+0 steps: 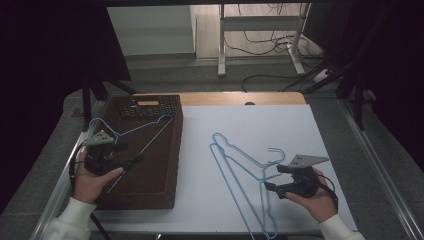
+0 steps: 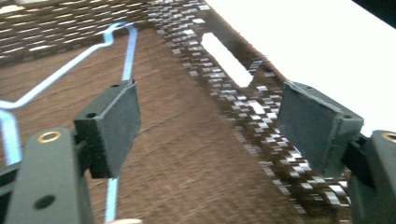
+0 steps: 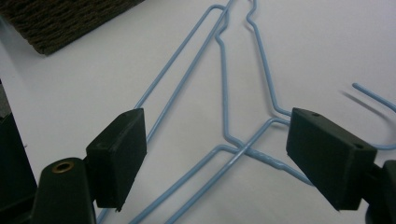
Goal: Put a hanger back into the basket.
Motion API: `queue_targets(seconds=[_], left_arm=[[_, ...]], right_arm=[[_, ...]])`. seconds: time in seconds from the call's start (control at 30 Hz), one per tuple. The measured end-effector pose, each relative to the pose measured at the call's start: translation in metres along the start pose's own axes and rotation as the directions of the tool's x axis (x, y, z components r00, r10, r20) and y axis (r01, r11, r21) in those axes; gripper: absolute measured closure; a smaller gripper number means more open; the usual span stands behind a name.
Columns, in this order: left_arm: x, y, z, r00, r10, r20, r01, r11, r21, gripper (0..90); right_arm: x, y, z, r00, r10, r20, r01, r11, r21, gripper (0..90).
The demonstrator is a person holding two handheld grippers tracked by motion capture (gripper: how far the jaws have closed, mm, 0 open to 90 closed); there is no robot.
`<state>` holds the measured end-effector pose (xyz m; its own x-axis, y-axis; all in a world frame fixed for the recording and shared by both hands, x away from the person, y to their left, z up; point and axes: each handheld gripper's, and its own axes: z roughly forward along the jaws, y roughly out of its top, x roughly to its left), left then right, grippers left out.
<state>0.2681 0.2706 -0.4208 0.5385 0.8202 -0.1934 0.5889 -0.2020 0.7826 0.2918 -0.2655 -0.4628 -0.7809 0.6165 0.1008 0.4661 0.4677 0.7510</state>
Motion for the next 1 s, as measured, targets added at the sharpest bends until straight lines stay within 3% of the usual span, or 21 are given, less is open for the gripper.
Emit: queue_targets(seconds=[0.1, 0.27, 0.43, 0.7, 1.0], left_arm=[[-0.018, 0.002, 0.006, 0.9992, 0.021, 0.033, -0.02, 0.9998, -0.006, 19.0], [-0.046, 0.007, 0.018, 0.9941, 0.087, 0.065, -0.087, 0.9962, -0.006, 17.7], [-0.062, 0.008, 0.029, 0.9899, 0.114, 0.084, -0.115, 0.9934, 0.002, 16.0], [-0.067, 0.0, 0.034, 0.9894, 0.11, 0.095, -0.113, 0.9932, 0.027, 15.8], [-0.066, 0.001, 0.031, 0.9905, 0.104, 0.091, -0.106, 0.9942, 0.018, 16.0]], right_arm=[[0.001, 0.002, 0.003, 1.0, -0.006, -0.007, 0.006, 1.0, -0.003, 19.1], [0.001, 0.003, 0.004, 1.0, -0.004, -0.001, 0.004, 1.0, -0.001, 17.7], [0.002, 0.003, 0.001, 0.9999, 0.009, 0.015, -0.009, 1.0, -0.006, 17.5], [0.001, 0.002, 0.0, 0.9994, 0.023, 0.026, -0.023, 1.0, -0.008, 17.8], [0.001, 0.001, -0.002, 0.9989, 0.033, 0.033, -0.033, 0.999, -0.01, 18.0]])
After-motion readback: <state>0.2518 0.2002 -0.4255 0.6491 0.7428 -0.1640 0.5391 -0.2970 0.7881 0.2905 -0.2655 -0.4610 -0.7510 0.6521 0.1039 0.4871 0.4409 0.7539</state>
